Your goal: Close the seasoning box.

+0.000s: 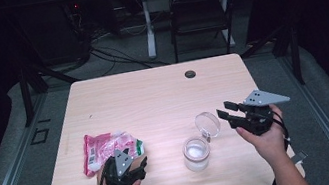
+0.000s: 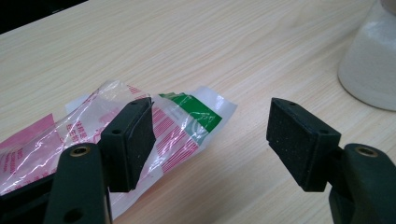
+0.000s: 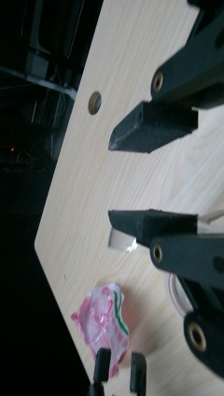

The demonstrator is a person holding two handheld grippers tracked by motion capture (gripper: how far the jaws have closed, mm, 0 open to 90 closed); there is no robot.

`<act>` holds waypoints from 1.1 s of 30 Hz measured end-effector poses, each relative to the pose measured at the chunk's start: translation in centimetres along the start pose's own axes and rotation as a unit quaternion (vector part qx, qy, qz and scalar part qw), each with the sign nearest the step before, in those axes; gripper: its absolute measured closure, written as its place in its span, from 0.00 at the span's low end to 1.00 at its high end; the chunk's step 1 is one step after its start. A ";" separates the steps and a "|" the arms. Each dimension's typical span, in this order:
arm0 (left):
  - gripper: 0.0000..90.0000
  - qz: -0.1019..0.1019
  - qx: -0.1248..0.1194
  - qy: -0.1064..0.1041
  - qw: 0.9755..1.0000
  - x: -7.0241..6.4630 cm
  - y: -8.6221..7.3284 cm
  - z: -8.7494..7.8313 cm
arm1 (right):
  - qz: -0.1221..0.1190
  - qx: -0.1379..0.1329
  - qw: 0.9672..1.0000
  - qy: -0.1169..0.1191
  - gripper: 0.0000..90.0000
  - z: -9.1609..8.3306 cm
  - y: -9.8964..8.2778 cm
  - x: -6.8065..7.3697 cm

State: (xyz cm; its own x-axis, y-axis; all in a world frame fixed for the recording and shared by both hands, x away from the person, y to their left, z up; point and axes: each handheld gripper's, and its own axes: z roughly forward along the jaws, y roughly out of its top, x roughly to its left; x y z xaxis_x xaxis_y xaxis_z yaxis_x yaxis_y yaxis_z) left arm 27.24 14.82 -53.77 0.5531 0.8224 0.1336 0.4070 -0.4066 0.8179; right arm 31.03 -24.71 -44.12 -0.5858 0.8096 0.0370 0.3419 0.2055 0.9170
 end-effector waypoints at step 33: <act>0.43 -0.010 -0.028 0.001 1.000 -0.1 1.2 -1.9 | -0.018 0.048 0.998 0.023 1.00 2.2 -1.6 0.4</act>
State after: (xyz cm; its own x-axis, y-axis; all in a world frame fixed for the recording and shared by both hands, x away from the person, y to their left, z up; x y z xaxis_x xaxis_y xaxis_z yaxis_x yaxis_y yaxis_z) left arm 26.26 14.97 -51.72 0.5438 0.8308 0.1186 0.3758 -0.3675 0.8508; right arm 31.89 -23.49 -46.48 -0.6315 0.7750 0.0247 0.3873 0.2877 0.8759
